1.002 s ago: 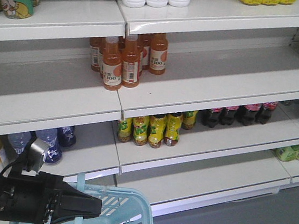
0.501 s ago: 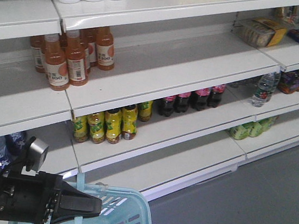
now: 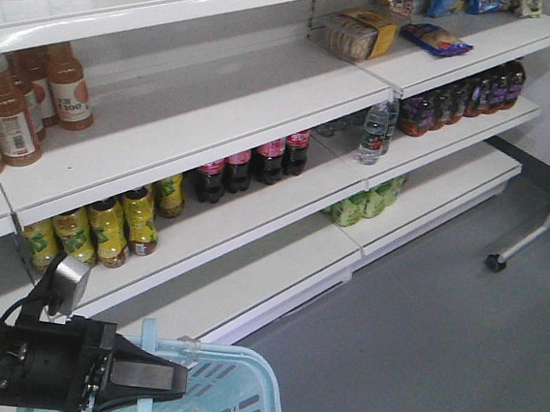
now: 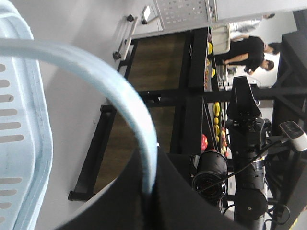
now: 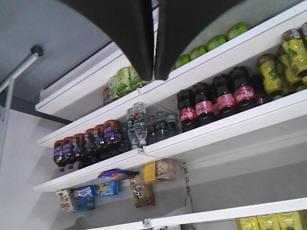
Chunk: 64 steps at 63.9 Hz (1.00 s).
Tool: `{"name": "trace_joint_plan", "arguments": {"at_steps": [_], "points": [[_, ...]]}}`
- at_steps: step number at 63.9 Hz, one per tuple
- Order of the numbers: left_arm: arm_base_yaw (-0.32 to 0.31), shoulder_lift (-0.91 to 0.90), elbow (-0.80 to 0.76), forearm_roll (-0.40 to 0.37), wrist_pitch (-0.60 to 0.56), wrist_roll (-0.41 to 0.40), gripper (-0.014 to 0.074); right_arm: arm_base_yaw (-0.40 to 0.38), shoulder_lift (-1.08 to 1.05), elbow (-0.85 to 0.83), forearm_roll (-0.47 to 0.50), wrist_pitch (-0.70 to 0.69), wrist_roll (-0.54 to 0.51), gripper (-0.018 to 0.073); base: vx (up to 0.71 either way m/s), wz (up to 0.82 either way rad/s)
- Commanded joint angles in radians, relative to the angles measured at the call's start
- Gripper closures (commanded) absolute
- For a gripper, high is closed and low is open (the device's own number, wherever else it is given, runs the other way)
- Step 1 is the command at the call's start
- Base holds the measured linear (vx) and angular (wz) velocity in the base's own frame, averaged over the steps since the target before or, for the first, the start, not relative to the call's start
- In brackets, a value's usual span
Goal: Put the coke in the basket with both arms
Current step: 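Drive the base around the aisle holding the basket in the left gripper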
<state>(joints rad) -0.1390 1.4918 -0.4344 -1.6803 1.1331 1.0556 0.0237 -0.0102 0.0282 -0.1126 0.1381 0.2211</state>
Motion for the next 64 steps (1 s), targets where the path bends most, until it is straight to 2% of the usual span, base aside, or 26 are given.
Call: {"name": "trace_joint_plan", "arguments": {"at_steps": [1, 64], "points": [[-0.003, -0.035, -0.013, -0.101, 0.079, 0.007, 0.0603, -0.002, -0.018, 0.011, -0.007, -0.075, -0.006, 0.0564, -0.03, -0.35], [-0.003, -0.035, -0.013, -0.101, 0.079, 0.007, 0.0603, -0.002, -0.018, 0.011, -0.007, -0.075, -0.006, 0.0564, -0.01, -0.38]]}}
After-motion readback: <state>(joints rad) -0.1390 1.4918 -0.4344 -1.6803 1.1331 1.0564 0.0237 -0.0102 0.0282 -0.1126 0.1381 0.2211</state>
